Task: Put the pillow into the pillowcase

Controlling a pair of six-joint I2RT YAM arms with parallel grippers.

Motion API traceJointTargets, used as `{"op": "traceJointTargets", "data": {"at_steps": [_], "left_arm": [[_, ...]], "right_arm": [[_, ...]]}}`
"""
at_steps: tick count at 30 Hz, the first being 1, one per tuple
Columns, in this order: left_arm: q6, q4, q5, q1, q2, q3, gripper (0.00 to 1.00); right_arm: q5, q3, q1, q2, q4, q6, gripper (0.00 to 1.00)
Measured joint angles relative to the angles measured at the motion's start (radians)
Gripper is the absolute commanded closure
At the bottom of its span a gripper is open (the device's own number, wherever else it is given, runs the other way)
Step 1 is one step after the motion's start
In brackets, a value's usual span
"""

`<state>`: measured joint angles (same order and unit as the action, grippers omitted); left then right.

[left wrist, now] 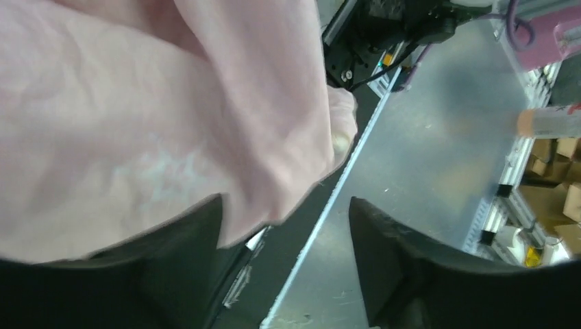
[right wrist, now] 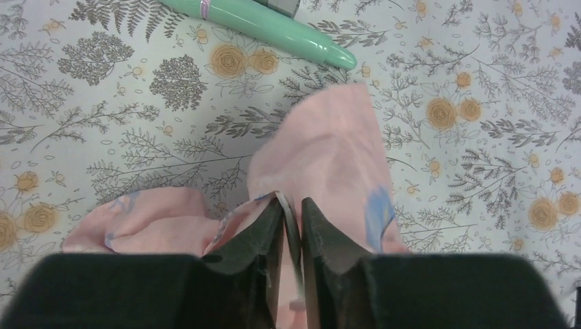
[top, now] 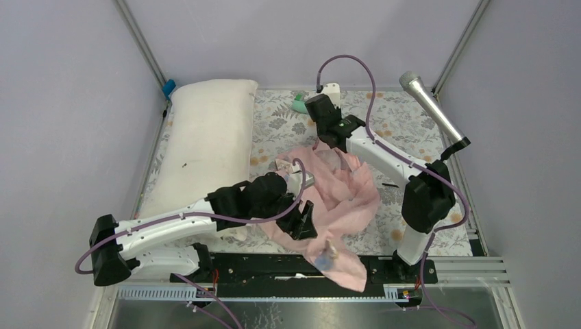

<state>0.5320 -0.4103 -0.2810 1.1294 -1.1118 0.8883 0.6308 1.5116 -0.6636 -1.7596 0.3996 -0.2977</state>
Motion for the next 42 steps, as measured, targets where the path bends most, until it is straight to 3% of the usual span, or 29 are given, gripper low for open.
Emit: {"op": "traceJointTargets", "data": {"at_steps": [2,5,7,11,14,19,25,26,29,32,35,37,42], "left_arm": [[0.001,-0.014,0.048,-0.009,0.000,0.022,0.22],[0.004,-0.065,0.129,-0.058,0.005,0.090,0.20],[0.006,-0.090,0.181,-0.146,0.018,0.131,0.20],[0.002,-0.097,0.206,-0.384,-0.004,0.187,0.12],[-0.019,-0.085,0.203,-0.474,-0.136,0.273,0.03],[-0.029,0.005,0.153,-0.568,-0.435,0.370,0.01],[-0.058,0.021,0.057,-0.629,-0.733,0.529,0.01],[-0.062,0.025,0.037,-0.629,-0.773,0.558,0.01],[-0.064,0.054,-0.010,-0.624,-0.849,0.599,0.05],[-0.062,0.076,-0.046,-0.616,-0.901,0.602,0.10],[-0.056,0.091,-0.060,-0.603,-0.945,0.601,0.23],[-0.049,0.100,-0.062,-0.598,-0.961,0.597,0.37],[-0.025,0.124,-0.063,-0.589,-0.992,0.590,0.99]], "right_arm": [[-0.008,0.032,0.000,-0.020,0.016,0.005,0.47],[-0.034,0.032,0.000,-0.006,0.045,0.007,0.35],[-0.054,0.016,0.000,0.026,0.056,0.000,0.29],[-0.103,-0.097,-0.004,0.197,0.078,-0.043,0.26],[-0.135,-0.195,-0.039,0.363,0.089,-0.095,0.26],[-0.128,-0.328,-0.277,0.516,0.088,-0.204,0.26],[-0.112,-0.505,-0.546,0.489,0.089,-0.373,0.19],[-0.109,-0.525,-0.575,0.469,0.086,-0.399,0.14],[-0.115,-0.575,-0.624,0.408,0.054,-0.452,0.02],[-0.130,-0.605,-0.631,0.340,0.010,-0.483,0.01],[-0.153,-0.613,-0.631,0.248,-0.034,-0.503,0.08],[-0.159,-0.616,-0.630,0.190,-0.058,-0.513,0.25],[-0.175,-0.640,-0.605,0.122,-0.078,-0.530,0.81]]}}
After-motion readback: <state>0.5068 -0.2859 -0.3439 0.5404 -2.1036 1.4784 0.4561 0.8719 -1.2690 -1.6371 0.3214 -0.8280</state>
